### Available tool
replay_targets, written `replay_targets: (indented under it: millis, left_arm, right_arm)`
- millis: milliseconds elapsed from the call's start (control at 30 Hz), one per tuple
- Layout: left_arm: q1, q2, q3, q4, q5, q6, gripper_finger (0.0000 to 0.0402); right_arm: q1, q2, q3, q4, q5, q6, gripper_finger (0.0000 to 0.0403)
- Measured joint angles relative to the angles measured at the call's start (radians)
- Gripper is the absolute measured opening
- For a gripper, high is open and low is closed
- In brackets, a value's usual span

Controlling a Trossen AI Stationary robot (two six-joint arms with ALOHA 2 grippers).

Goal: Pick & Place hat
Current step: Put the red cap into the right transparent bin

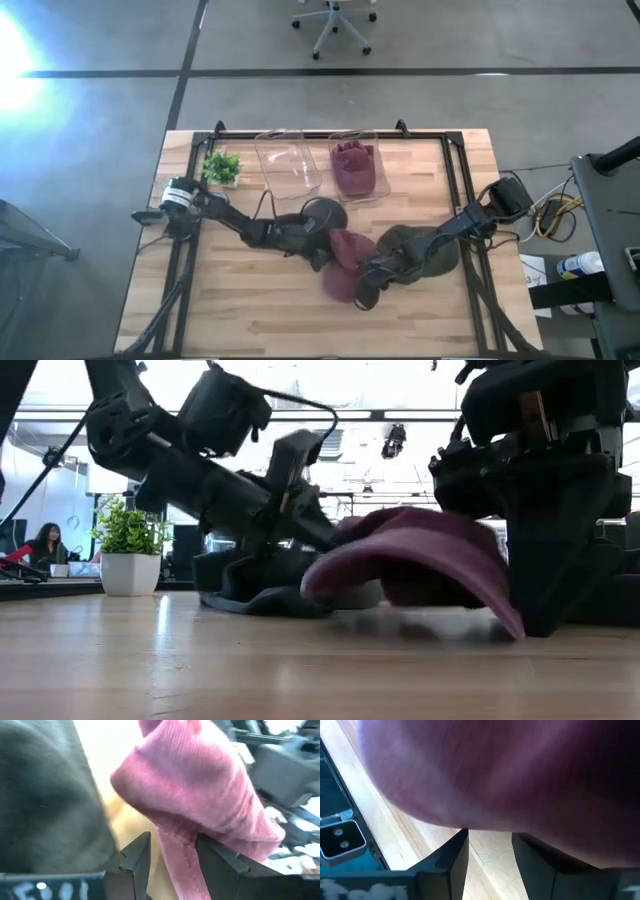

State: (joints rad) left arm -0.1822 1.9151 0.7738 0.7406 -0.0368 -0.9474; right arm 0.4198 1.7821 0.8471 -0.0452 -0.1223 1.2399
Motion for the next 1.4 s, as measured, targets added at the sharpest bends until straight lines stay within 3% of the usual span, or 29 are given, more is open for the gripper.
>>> replay_targets:
  millis: [267, 500, 800, 1167, 1267, 1400]
  left_arm:
    - [-0.006, -0.062, 0.024, 0.048, 0.111, -0.011, 0.0154]
    - [-0.009, -0.089, 0.023, -0.027, 0.206, 0.03, 0.0154]
    - [-0.012, -0.193, 0.009, -0.49, -0.003, 0.09, 0.0154]
    - [-0.049, -0.298, 0.005, -0.514, -0.058, 0.082, 0.0154]
    - [-0.052, -0.299, 0.006, -0.635, -0.127, 0.114, 0.0154]
    - [-0.057, -0.295, 0.008, -0.684, -0.128, 0.094, 0.0155]
  right_arm:
    - [-0.002, 0.0, -0.001, -0.005, -0.009, -0.04, 0.015]
    - [-0.003, 0.0, -0.001, -0.007, -0.014, -0.039, 0.015]
    - [-0.004, -0.008, -0.003, -0.001, -0.016, -0.012, 0.015]
    - [-0.004, -0.018, 0.001, 0.03, 0.002, 0.008, 0.015]
    - [0.009, -0.064, 0.03, 0.026, 0.053, -0.025, 0.015]
    - [0.005, -0.125, 0.081, 0.015, 0.143, -0.051, 0.015]
